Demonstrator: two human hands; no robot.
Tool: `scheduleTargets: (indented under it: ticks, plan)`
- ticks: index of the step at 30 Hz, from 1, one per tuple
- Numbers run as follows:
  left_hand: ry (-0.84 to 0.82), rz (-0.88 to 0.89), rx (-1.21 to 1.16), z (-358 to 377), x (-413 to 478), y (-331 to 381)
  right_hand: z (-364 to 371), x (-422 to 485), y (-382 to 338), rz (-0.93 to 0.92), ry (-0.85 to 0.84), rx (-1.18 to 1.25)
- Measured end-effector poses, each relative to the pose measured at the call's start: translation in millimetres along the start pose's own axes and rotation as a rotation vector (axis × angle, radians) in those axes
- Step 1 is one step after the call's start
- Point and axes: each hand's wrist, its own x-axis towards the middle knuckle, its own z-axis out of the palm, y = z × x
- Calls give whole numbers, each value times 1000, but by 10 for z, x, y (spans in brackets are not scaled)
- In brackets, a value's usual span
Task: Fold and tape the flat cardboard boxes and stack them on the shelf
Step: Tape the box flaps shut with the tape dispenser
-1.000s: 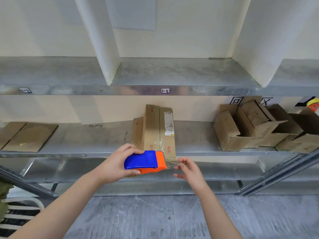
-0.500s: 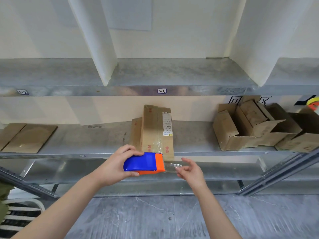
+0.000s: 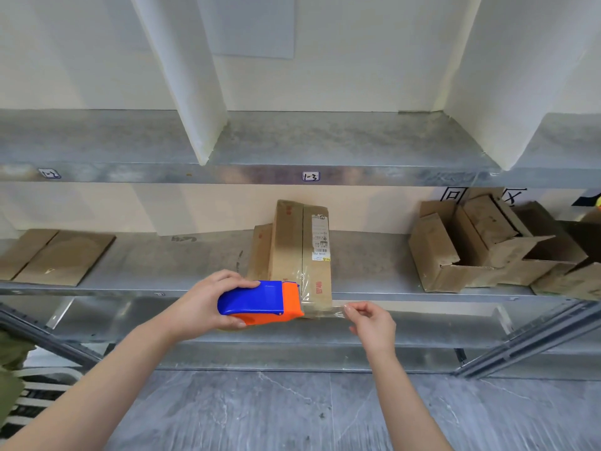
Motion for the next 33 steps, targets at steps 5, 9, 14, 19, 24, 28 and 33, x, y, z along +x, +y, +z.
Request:
scheduleTargets:
  ticks: [5, 9, 14, 19, 24, 28, 33]
  plan:
    - [-4, -33, 28, -131, -81, -212, -52, 143, -71, 19, -103, -64]
    - [-22, -64, 19, -71, -91, -279, 38, 188, -46, 56, -122, -60]
    - [-33, -96, 13, -45, -42, -338, 144, 255, 10, 117, -135, -41]
    - [-34, -108, 21, -44, -23, -408, 273, 239, 43, 169, -151, 57]
    - [-4, -128, 20, -18, -30, -483, 458, 170, 110, 192, -147, 236]
    - [35, -157, 1, 12, -37, -519, 606, 86, 136, 105, 36, 183]
    - [39, -172, -15, 32, -55, -528, 608, -78, 104, -151, 73, -128]
